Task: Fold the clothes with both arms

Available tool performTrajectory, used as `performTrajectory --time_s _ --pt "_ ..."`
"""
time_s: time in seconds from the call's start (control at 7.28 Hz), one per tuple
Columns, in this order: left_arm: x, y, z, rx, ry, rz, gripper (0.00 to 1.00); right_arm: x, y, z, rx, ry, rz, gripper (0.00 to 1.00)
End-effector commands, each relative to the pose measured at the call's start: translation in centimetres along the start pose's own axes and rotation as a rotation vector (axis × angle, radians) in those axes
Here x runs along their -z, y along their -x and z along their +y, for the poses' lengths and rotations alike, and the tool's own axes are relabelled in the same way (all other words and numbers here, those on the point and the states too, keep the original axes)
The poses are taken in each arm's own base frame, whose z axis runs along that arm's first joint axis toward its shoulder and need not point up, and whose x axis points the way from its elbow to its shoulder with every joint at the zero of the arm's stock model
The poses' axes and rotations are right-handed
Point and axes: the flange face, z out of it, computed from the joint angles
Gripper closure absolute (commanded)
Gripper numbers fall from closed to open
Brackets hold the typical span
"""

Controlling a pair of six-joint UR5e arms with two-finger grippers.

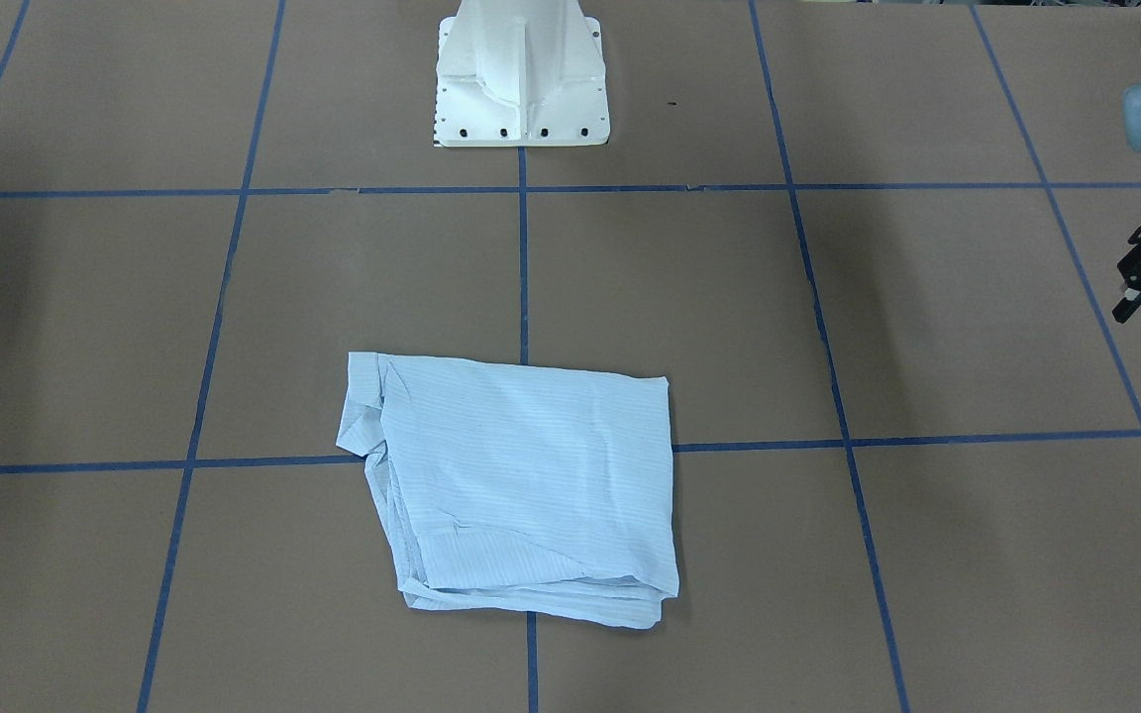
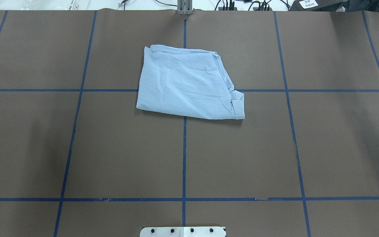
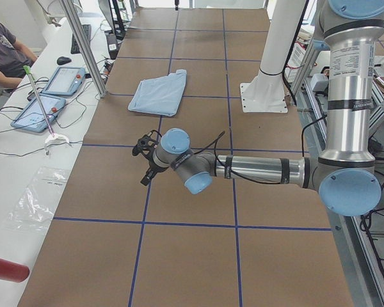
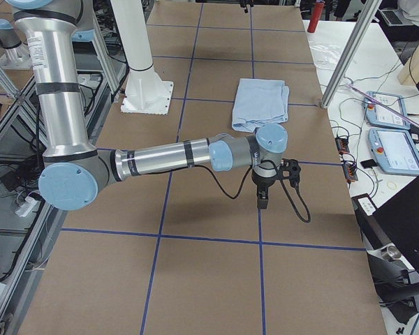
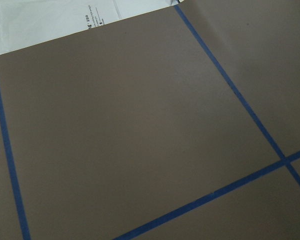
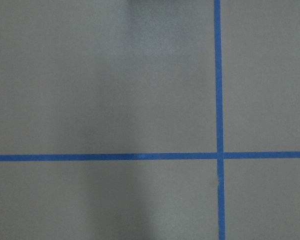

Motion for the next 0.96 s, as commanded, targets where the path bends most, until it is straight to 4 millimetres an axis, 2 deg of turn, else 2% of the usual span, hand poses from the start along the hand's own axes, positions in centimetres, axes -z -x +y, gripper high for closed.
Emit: performTrajectory --time_s 0.0,0.27,0.55,0.82 --pt "1.8 0.4 0.3 0.001 -0.005 -0.010 0.00 0.4 -0.2 0.9 0.012 -0.008 -0.005 0.00" --pt "3.6 -1.9 -1.5 -0.012 -0.017 -0.001 0.00 -0.4 -1.3 1.8 0.001 0.001 0.009 0.00" --pt "3.7 -2.3 -2.5 -0.012 -0.017 -0.001 0.00 0.6 0.1 1.6 0.015 -0.011 -0.030 0.00" --pt "3.5 -2.3 -2.6 -0.009 -0.015 0.001 0.00 0.9 0.6 1.6 0.028 -0.017 -0.039 0.00"
